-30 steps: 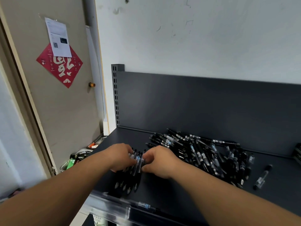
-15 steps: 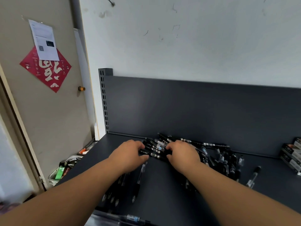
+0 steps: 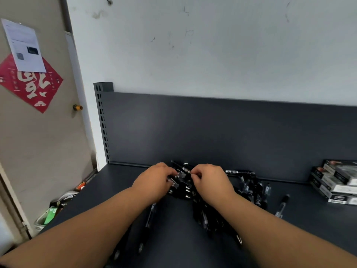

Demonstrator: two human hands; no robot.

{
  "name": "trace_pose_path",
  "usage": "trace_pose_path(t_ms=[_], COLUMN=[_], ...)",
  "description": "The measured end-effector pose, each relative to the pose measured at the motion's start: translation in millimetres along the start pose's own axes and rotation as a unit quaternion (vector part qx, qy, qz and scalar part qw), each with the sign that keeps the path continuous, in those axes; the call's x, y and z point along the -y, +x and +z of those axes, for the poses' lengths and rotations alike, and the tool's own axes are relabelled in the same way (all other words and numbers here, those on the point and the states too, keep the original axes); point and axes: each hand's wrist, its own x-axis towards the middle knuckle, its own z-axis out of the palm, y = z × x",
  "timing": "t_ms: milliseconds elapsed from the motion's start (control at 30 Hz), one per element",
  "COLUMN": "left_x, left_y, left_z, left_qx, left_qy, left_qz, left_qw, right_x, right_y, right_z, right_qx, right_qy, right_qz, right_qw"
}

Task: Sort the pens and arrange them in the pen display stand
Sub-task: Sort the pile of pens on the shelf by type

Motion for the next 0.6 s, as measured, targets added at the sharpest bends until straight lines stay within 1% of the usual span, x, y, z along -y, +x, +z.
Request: trace_pose_path(t_ms=[133, 267, 367, 467, 533, 600], left_x=[-3, -2, -2, -9, -16, -25], left_y=[13, 23, 26, 26, 21, 15], left_z=[11, 16, 17, 13, 9, 5], left_qx=[0.066, 0.096, 0.101, 0.084, 0.041, -0.017], left_qy=[0.053, 0.068, 0.071, 0.073, 0.064, 0.042], left_qz=[0.011, 0.031, 0.049, 0.057, 0.075, 0.114], left_qw=[0.996, 0.993, 0.991, 0.992, 0.994, 0.992], right_x=[-7, -17, -25, -34, -41, -45], right_y=[-7, -11, -14, -18, -20, -23], right_z=[-3, -8, -17, -27, -31, -35], right_qx=[0.036, 0.033, 0.022, 0.011, 0.005, 0.011], right_qy=[0.017, 0.036, 0.061, 0.074, 0.074, 0.069], right_qz=[0.006, 0.023, 0.044, 0.063, 0.074, 0.081], right_qw=[0.999, 0.999, 0.997, 0.995, 0.994, 0.994])
